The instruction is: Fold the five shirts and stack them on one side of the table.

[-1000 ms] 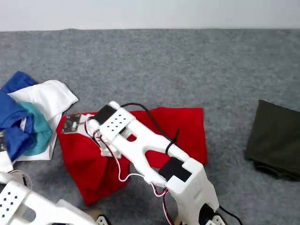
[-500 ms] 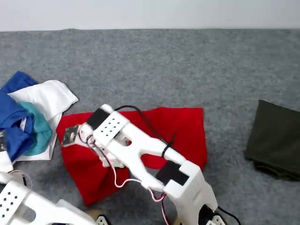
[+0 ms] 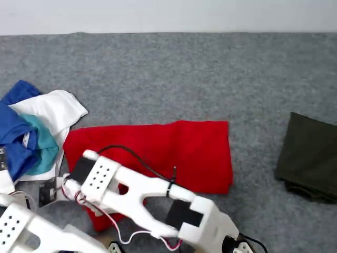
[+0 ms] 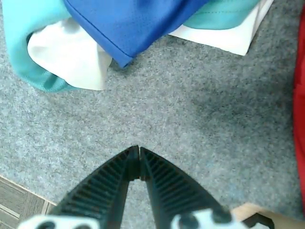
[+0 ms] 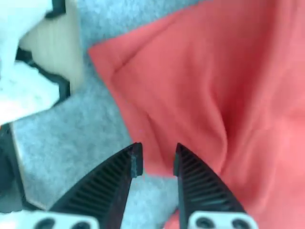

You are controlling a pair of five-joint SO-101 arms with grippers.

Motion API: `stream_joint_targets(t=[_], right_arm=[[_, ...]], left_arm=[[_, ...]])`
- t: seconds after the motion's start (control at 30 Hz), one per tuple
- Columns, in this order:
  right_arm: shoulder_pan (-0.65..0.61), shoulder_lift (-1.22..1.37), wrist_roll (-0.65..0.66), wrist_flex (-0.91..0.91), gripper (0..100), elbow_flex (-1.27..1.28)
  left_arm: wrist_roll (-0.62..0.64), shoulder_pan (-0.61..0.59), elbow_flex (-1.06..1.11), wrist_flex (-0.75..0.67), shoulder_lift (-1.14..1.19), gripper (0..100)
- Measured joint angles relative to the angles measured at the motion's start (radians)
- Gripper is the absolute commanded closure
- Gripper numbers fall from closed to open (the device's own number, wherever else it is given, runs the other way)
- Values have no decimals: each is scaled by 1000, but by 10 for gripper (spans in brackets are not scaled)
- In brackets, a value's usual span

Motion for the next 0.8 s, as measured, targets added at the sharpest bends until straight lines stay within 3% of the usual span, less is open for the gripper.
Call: stream_joint_targets(t=[0.17, 0.33, 0.8], right_arm=[[-3, 130, 2, -44, 881, 0], [6, 164, 2, -60, 992, -26], [199, 118, 54, -69, 988, -143]], left_arm=[[0, 0, 0, 0, 0, 989], [0, 0, 0, 0, 0, 989], [0, 2, 37, -48, 0, 989]])
